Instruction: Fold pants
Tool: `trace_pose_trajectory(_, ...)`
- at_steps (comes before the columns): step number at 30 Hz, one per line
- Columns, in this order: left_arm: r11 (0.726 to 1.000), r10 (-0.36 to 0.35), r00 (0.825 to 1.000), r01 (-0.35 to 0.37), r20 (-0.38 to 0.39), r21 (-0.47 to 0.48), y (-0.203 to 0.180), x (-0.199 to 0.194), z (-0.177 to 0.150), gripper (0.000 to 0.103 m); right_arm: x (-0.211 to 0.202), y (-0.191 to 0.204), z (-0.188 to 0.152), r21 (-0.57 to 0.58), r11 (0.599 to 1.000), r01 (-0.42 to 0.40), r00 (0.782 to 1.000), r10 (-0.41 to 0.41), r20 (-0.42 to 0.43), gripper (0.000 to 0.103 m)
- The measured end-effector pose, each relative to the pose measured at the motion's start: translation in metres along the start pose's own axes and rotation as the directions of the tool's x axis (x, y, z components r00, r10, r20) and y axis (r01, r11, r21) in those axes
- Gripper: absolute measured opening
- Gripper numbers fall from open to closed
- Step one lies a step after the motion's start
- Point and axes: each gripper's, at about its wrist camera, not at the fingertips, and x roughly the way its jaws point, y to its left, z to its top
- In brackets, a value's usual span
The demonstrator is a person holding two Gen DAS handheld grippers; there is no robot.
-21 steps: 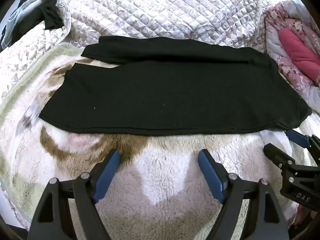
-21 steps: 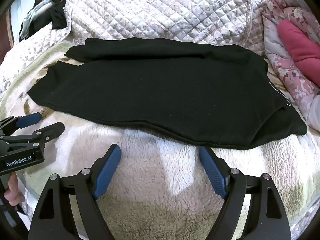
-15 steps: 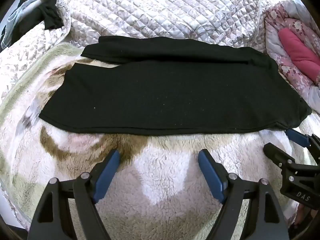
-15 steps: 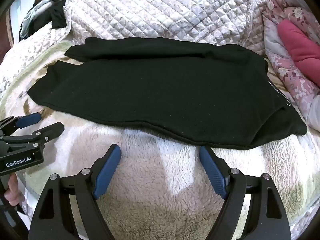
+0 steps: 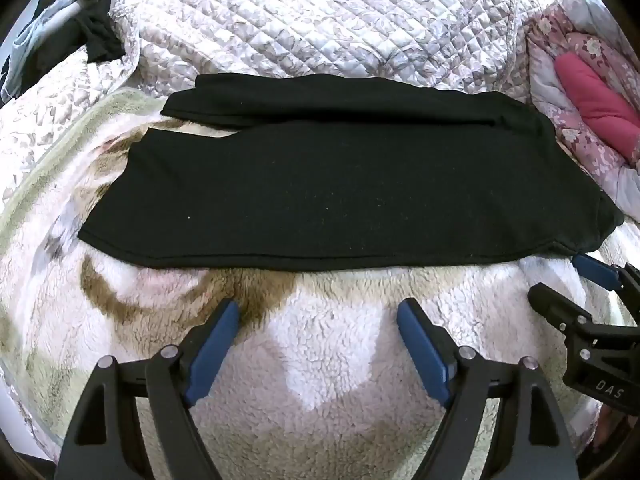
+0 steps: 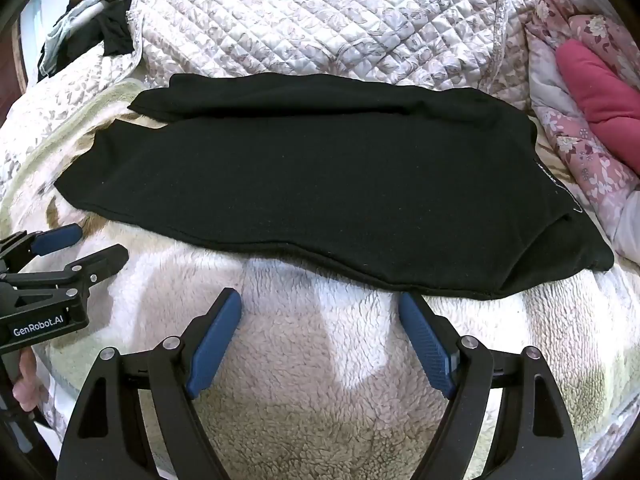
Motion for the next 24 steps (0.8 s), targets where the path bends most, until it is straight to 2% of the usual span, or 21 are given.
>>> trace_pose_trajectory(24, 1.000, -0.001, 1.000, 0.001, 0.004, 0.003, -0.0008, -0.0022, 0.0031, 0.084, 0.0010, -0.0013, 0.0000, -0.002, 1.000, 0.002, 1.000, -0.002, -0.003, 0.081)
